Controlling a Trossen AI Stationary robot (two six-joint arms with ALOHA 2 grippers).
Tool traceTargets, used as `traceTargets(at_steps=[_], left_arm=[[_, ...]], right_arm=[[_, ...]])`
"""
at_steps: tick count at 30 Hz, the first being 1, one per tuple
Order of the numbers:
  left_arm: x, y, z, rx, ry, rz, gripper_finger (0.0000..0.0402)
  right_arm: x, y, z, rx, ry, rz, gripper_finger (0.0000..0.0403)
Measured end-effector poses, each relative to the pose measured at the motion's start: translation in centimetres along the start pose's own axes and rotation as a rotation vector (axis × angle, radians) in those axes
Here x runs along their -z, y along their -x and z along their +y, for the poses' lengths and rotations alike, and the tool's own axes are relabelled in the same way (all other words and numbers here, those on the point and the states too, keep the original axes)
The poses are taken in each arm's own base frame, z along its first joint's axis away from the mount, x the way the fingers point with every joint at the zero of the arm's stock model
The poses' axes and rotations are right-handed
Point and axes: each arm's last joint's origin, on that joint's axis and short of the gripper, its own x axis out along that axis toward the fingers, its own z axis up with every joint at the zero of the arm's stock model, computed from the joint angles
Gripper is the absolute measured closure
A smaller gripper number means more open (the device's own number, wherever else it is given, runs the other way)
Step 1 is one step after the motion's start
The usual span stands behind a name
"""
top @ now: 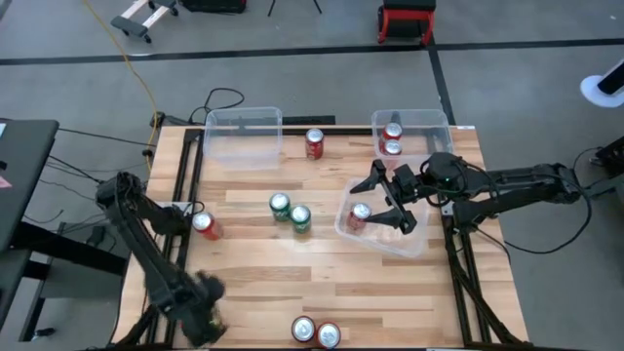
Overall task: Sort soda cans
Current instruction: Move the bottom left red-black soda can to the middle of the table
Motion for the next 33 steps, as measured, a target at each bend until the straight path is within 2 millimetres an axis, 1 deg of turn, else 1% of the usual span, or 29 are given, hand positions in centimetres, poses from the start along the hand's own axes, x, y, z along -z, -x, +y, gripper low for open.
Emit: traceTargets(at_steps=[3, 6, 9, 10, 13, 19, 20, 22, 25, 30, 33], left_arm=[[-2.0, -1.0, 0.1, -0.066, 0.008, -0.097, 0.0401], [-2.7, 0.5, 0.0, -0.026, -0.006, -0.066, 0.0401], [-3.6, 0.4, 1.1, -0.149, 0.032, -0.080, 0.0401], [-3.9, 0.4, 1.3, -0.164, 0.056, -0.083, 0.0401], [-3.9, 2.3, 2.1, -0.162, 0.081, -0.083, 0.0401], [-2.8, 5.1, 2.1, -0.031, 0.111, -0.063, 0.0397], [-2.5, 5.2, 2.1, -0.016, 0.117, -0.071, 0.0391], [-2.0, 4.7, 2.1, -0.018, 0.143, -0.107, 0.0372], [-1.7, 4.0, 2.0, 0.011, 0.200, -0.113, 0.0325], [-1.8, 1.9, 2.2, 0.002, 0.277, -0.071, 0.0216], [-2.0, 0.6, 2.4, 0.014, 0.292, -0.034, 0.0152]], right_arm=[[-0.1, 0.0, 0.0, -0.001, 0.002, -0.006, 0.0017], [-0.1, 0.0, 0.0, -0.002, 0.005, -0.007, 0.0017], [-0.1, 0.0, 0.0, -0.002, 0.010, -0.006, 0.0017], [-0.1, 0.0, 0.0, -0.002, 0.010, -0.006, 0.0017], [-0.1, 0.0, 0.0, -0.002, 0.011, -0.005, 0.0017], [0.0, 0.0, 0.0, -0.001, 0.028, -0.004, 0.0017], [0.0, 0.0, 0.0, -0.002, 0.028, -0.003, 0.0017], [0.0, 0.0, 0.0, -0.001, 0.027, -0.002, 0.0017], [0.1, 0.0, 0.1, -0.005, 0.023, 0.009, 0.0017], [0.2, -0.2, 0.6, -0.027, 0.019, 0.015, 0.0017], [0.2, -0.2, 0.7, -0.035, 0.018, 0.016, 0.0017]])
